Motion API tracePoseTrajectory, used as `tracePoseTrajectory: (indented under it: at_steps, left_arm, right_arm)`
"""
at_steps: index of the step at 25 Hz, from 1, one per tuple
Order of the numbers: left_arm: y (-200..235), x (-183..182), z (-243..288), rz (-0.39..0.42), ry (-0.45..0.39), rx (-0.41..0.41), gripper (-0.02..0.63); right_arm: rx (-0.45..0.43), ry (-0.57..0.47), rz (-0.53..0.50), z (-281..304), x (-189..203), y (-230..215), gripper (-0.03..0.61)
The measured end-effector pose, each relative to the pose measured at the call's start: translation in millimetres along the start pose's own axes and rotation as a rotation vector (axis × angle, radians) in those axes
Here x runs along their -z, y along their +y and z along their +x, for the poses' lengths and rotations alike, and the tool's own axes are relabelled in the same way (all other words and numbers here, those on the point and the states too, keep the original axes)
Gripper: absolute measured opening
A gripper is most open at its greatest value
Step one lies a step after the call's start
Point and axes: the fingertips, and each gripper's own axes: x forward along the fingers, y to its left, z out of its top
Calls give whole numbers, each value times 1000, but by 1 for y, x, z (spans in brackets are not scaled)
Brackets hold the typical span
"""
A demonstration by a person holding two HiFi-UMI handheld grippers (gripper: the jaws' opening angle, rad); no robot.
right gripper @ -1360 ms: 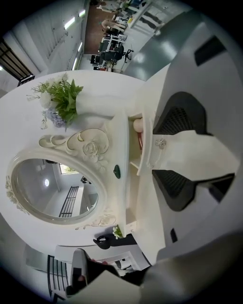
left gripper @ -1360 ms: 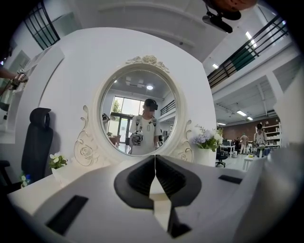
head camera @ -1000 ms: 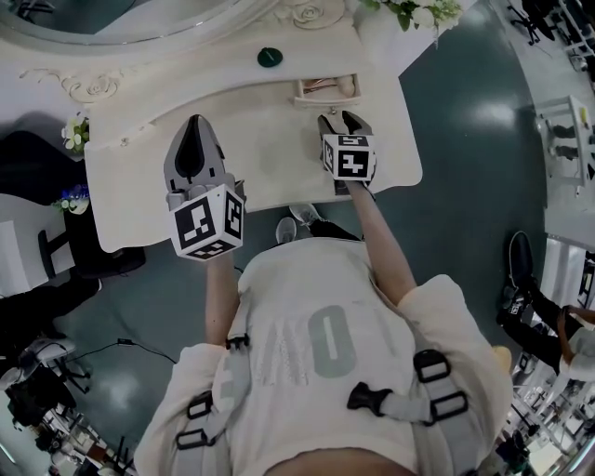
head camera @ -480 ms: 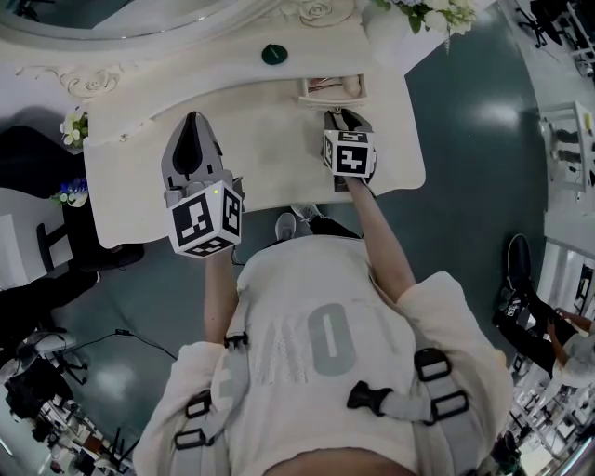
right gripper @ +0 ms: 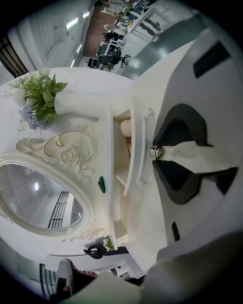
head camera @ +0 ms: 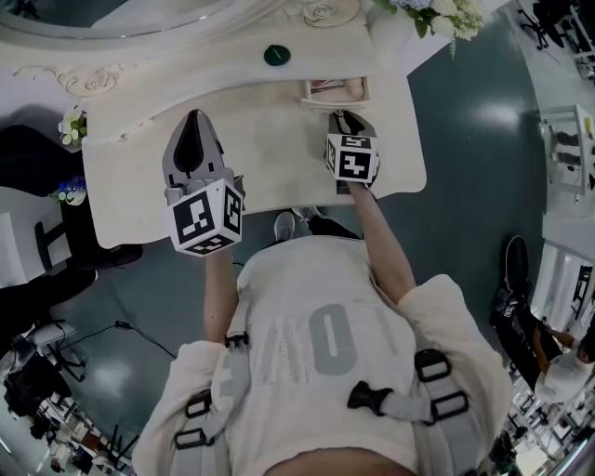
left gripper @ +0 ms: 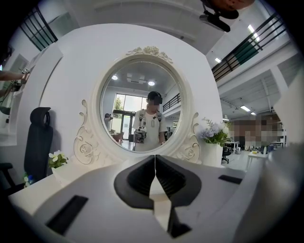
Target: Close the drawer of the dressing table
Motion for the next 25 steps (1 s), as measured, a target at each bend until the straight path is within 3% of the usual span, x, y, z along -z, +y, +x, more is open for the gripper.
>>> tracePoseTrajectory:
  at_steps: [25]
  left_arm:
    - [7, 12, 12, 7, 37, -23, 19]
  right_arm:
    - [-15, -13, -24, 26, -28, -10, 104]
